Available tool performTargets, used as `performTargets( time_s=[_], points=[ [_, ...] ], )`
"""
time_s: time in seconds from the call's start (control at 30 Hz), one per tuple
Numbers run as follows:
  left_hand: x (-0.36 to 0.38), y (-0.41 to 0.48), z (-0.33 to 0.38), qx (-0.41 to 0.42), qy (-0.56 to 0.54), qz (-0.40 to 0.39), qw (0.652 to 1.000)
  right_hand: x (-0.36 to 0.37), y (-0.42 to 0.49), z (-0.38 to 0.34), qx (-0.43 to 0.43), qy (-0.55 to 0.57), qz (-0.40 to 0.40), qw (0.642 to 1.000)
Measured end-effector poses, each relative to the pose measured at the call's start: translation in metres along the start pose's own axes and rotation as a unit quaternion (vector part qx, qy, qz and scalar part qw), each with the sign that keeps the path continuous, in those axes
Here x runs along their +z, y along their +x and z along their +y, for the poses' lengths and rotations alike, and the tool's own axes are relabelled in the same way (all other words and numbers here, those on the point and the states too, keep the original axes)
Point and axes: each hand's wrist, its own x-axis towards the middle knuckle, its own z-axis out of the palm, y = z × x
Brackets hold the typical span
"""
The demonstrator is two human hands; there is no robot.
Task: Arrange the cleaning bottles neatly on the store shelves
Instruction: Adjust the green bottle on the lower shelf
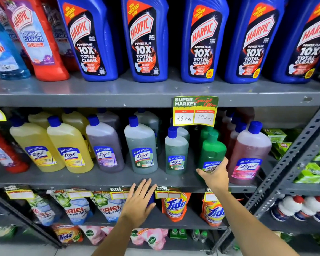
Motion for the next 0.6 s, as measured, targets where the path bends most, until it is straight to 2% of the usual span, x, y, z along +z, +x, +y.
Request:
performTargets(
  time_s=[0.33, 0.6],
  points=[
    [0.0053, 0.0013, 0.0004, -0.002, -0.010, 0.007, 1.000, 0.0055, -0.0036, -0.0041, 0.001, 0.011, 0.039, 0.999],
    [0.0057, 0.0003, -0.0020, 0.002, -0.016, 0.007, 1.000, 0.0067, -0.0048, -0.0030, -0.003, 0.020, 0.029, 0.999]
  ],
)
